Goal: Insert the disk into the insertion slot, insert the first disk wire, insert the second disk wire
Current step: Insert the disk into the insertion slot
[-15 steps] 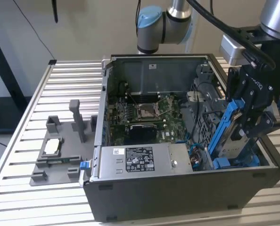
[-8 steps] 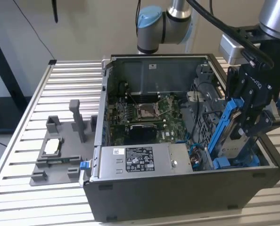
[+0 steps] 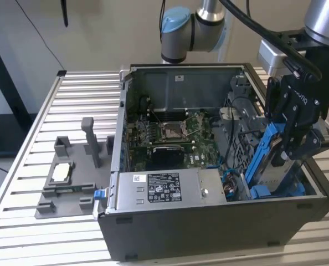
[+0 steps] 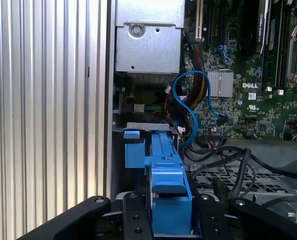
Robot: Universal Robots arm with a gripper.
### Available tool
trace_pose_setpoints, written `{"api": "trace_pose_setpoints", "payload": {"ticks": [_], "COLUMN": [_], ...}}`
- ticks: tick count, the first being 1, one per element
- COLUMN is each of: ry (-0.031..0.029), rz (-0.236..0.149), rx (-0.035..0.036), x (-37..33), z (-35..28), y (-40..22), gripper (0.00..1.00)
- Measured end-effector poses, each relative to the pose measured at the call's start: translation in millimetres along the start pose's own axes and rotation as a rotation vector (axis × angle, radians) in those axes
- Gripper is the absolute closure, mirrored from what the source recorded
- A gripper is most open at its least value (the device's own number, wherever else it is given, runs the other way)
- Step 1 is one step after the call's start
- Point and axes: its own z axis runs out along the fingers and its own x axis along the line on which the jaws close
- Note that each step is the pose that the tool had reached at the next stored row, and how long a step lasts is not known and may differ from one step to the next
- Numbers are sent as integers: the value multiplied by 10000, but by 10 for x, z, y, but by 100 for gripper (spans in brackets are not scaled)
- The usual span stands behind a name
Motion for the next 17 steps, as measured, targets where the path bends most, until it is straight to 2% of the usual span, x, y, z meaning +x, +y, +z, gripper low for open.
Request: {"api": "trace_pose_setpoints", "payload": {"ticks": [8,9,10,14,17], "ry": [-27,-31,-34,-41,-52], "rz": [1,2,2,5,59], "rx": [3,1,3,4,32], "x": [0,0,0,-5,-20], "z": [0,0,0,0,0], "y": [0,1,1,0,1], "gripper": [59,61,68,68,68]}}
